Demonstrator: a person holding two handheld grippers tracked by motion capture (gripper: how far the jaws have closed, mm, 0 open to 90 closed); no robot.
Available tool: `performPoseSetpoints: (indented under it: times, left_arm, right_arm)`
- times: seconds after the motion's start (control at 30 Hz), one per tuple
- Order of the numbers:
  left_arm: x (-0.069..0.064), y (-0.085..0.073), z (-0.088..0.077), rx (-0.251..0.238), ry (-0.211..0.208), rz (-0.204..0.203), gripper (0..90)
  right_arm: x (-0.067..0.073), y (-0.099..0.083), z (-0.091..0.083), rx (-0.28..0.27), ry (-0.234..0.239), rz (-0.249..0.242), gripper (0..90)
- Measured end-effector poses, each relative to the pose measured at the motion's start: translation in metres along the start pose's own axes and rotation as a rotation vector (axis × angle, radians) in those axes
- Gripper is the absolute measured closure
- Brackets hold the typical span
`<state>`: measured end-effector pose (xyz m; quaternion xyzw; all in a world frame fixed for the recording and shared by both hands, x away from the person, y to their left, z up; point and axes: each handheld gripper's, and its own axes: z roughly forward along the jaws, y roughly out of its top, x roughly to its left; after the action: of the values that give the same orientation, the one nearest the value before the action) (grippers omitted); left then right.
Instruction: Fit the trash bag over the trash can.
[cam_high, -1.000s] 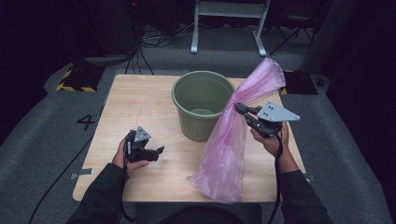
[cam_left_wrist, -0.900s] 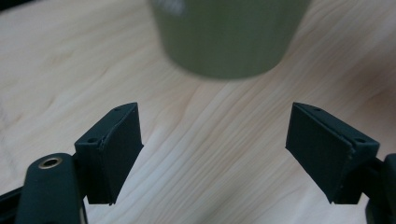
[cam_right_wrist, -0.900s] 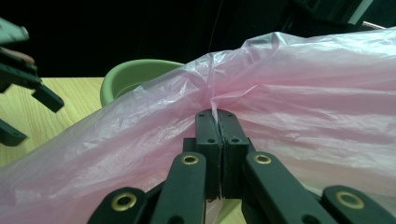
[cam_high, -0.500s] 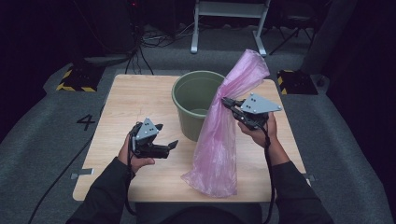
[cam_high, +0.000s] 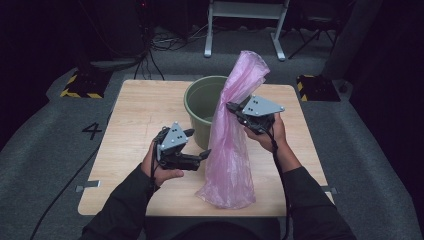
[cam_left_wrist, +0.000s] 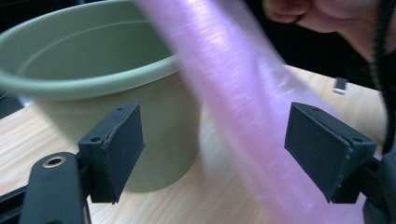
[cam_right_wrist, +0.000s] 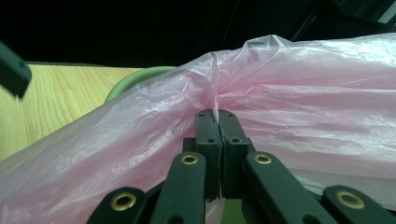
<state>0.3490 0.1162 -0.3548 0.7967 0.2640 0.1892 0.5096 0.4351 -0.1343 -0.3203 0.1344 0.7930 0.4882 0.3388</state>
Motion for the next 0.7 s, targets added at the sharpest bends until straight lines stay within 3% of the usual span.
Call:
performPoseSetpoints:
  times: [0.17, 0.3, 0.47, 0.5, 0.6, 0.63, 0.7]
  left_arm:
    - [-0.009, 0.0, 0.02, 0.034, -0.009, 0.02, 18.9]
    - [-0.005, -0.006, 0.039, 0.074, 0.034, 0.004, 18.9]
    - [0.0, -0.015, 0.052, 0.1, 0.059, 0.008, 18.7]
    - [0.001, -0.019, 0.058, 0.119, 0.079, 0.012, 20.4]
    - [0.003, -0.022, 0.062, 0.131, 0.072, 0.007, 26.6]
    - [0.004, -0.023, 0.064, 0.135, 0.094, 0.021, 29.1]
    - [0.006, -0.026, 0.065, 0.133, 0.093, 0.028, 40.2]
  right_arm:
    - [0.002, 0.0, 0.004, -0.001, 0.012, -0.005, 89.3]
    - [0.005, 0.0, 0.006, -0.011, 0.028, -0.004, 89.2]
    - [0.008, 0.0, 0.008, -0.008, 0.044, -0.009, 89.2]
    - [0.009, 0.001, 0.01, -0.006, 0.053, -0.008, 89.2]
    - [0.011, 0.001, 0.011, -0.009, 0.065, -0.011, 89.2]
    - [0.011, 0.001, 0.011, -0.012, 0.07, -0.009, 89.1]
    - [0.011, 0.002, 0.011, -0.024, 0.088, -0.004, 88.9]
